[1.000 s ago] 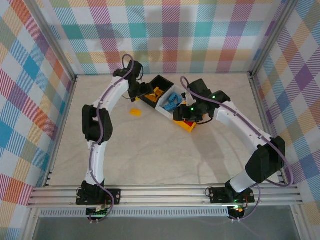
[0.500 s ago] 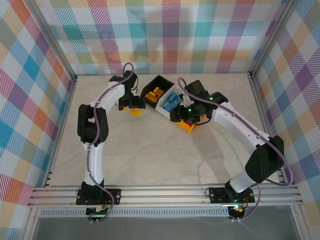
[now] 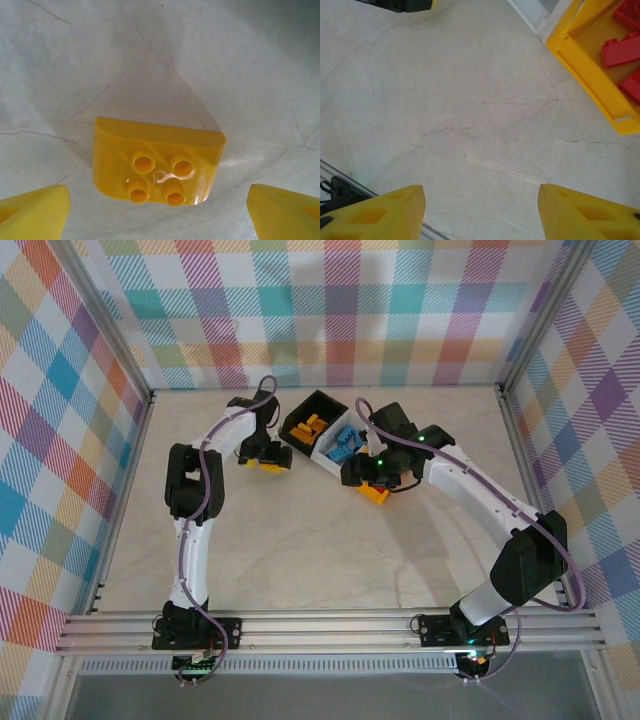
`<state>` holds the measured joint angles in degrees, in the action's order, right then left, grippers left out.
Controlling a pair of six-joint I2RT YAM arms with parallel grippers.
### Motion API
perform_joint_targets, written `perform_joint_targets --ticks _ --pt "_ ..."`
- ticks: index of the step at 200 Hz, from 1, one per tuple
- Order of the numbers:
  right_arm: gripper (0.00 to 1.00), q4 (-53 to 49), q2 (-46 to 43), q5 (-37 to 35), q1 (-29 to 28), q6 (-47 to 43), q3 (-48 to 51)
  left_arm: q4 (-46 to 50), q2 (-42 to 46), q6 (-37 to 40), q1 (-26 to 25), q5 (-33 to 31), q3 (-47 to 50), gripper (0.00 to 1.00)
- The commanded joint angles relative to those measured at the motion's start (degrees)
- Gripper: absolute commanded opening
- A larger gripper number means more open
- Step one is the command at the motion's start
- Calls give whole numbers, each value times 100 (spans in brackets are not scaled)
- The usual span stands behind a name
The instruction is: Sort the legos into containers by color
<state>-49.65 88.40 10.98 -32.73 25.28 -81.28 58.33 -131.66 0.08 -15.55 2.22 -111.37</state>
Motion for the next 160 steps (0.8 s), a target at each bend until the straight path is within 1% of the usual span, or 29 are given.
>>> perform_joint_targets --ticks 1,52,75,117,140,160 --pt "61 -115 -96 -35 -32 26 22 35 -161 215 -9 -184 -148 91" --pt "59 -286 -43 -81 -32 -40 -132 -93 -364 265 -9 -196 -158 88" --pt "58 -300 1 -64 -32 -32 -190 -135 -400 267 -9 -197 -137 82" --pt "57 -344 106 -1 -44 -31 -300 -260 -400 308 -14 -232 -100 82" --pt "57 -370 134 -8 -40 -49 -347 -241 -449 310 -9 -165 -155 75" --pt "56 -370 127 -17 -40 -41 -339 -243 -456 278 -9 -94 -126 64"
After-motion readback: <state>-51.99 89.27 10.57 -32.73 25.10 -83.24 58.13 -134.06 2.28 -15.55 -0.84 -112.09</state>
